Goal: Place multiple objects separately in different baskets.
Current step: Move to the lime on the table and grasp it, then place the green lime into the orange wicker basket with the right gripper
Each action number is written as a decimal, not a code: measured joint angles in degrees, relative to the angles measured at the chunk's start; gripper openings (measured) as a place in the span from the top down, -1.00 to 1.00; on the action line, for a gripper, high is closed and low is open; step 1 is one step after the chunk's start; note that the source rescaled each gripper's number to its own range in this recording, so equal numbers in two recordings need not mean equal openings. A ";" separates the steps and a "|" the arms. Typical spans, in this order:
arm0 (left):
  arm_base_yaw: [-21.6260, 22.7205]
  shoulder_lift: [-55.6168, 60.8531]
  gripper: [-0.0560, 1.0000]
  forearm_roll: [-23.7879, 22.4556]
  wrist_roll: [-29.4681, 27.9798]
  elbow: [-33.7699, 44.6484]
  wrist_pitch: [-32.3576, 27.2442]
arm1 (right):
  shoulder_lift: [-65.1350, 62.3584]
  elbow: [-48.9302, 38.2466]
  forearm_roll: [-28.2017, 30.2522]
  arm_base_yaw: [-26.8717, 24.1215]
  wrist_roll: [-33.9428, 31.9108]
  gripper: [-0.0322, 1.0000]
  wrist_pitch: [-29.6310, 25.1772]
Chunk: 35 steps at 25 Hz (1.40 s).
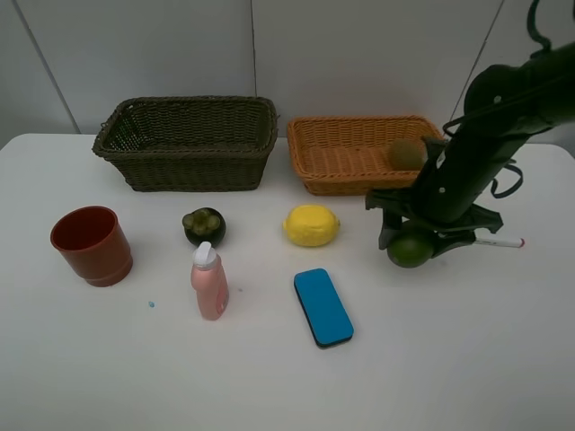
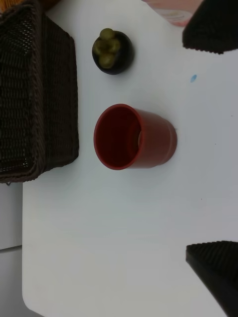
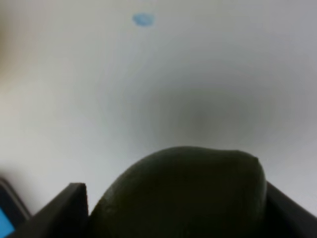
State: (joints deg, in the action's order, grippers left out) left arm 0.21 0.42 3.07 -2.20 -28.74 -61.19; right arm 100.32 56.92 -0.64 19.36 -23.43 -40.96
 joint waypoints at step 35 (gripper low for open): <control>0.00 0.00 -0.96 0.00 0.00 0.00 0.00 | 28.12 45.32 13.39 -1.34 8.45 -0.32 -1.76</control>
State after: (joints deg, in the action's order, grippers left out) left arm 0.21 0.42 3.07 -2.20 -28.74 -61.19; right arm 128.44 102.24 12.75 18.01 -14.98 -42.72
